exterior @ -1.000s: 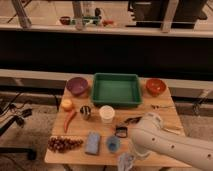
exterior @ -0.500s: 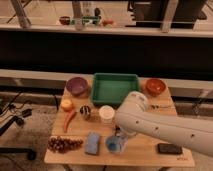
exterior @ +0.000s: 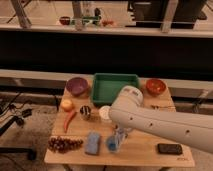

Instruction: Place towel in purple bowl

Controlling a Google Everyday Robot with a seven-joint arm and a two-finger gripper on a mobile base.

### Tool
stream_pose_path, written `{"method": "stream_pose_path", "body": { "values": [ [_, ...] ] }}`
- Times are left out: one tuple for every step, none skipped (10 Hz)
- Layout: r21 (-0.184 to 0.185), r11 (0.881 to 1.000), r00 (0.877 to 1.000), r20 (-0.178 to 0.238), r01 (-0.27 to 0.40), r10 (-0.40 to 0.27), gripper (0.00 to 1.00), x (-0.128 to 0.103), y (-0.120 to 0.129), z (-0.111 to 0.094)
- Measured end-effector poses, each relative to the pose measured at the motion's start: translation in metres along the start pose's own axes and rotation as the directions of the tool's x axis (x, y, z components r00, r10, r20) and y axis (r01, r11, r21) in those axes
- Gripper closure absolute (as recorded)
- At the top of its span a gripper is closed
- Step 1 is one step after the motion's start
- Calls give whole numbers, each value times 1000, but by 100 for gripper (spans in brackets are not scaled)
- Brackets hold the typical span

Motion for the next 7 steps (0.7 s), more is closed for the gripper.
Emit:
{"method": "stream_pose_path", "body": {
  "values": [
    [0, 1000, 1000, 0, -1, 1, 100, 0, 0, 0],
    [-1, 1000, 1000, 0, -2, 2, 100, 0, 1, 0],
    [-1, 1000, 1000, 1, -1, 1, 100, 0, 1, 1],
    [0, 1000, 1000, 1, 4, -4, 100, -1, 1, 0],
    [9, 1000, 1000, 2, 15, -15, 100, -3, -2, -1],
    [27, 999, 999, 4, 32, -32, 100, -8, -9, -4],
    [49, 997, 998, 5, 56, -57, 100, -16, -21, -9]
  ]
}}
